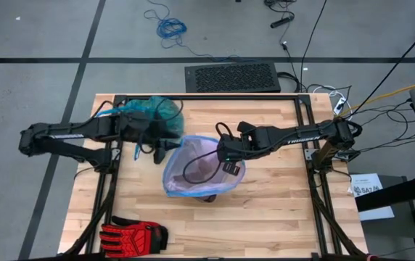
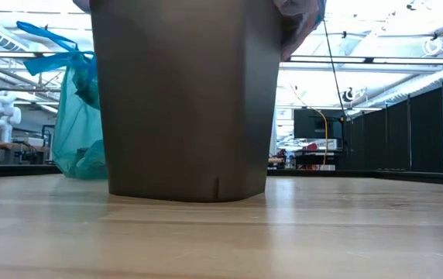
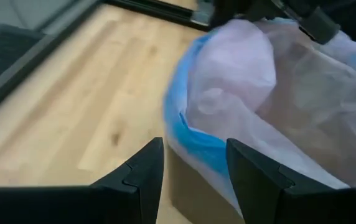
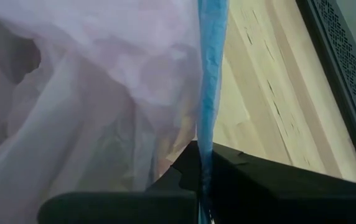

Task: Place trash/remove bag and relplace
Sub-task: Insert the trash bag into the trash bin

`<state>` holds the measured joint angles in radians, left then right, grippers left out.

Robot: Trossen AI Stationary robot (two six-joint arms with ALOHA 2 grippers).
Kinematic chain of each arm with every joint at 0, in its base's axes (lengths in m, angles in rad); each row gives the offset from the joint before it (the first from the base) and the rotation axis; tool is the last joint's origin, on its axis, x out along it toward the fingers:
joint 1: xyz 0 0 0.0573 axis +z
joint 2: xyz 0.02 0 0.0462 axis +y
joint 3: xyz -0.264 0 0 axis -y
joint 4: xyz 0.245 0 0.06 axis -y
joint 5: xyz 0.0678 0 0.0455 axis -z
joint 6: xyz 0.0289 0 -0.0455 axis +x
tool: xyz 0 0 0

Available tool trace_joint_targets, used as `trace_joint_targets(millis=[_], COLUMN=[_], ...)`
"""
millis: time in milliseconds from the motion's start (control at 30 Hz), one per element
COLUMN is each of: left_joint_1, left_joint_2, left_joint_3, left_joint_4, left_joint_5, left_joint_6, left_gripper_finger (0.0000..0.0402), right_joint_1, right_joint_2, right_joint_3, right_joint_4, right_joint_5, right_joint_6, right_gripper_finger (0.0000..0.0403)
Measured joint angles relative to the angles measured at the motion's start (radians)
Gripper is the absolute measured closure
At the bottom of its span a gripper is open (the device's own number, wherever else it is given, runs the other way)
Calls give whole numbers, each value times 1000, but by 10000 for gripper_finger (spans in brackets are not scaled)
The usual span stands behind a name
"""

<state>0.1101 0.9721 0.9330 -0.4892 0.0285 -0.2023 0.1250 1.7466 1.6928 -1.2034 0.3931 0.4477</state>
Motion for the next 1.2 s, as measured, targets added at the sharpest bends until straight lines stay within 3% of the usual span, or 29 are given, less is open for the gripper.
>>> trace_joint_targets(millis=[200,500,633,800,1200], left_joint_1=[40,98,115,136,145], left_joint_2=[25,57,95,107,112], left_joint_3=[-9,-7,-6,-5,-9], left_joint_4=[56,49,66,65,39], left_joint_5=[158,150,150,149,152], left_joint_6=[8,61,90,133,131], left_gripper_finger=[233,239,284,387,400], right_joint_1=[8,9,17,39,86], right_joint_2=[0,0,0,0,0], right_joint_3=[0,0,0,0,0], right_joint_4=[0,4,4,1,1], right_joint_5=[1,2,2,5,68], right_joint_6=[0,-3,-3,-3,46], right_gripper_finger=[403,403,403,403,403])
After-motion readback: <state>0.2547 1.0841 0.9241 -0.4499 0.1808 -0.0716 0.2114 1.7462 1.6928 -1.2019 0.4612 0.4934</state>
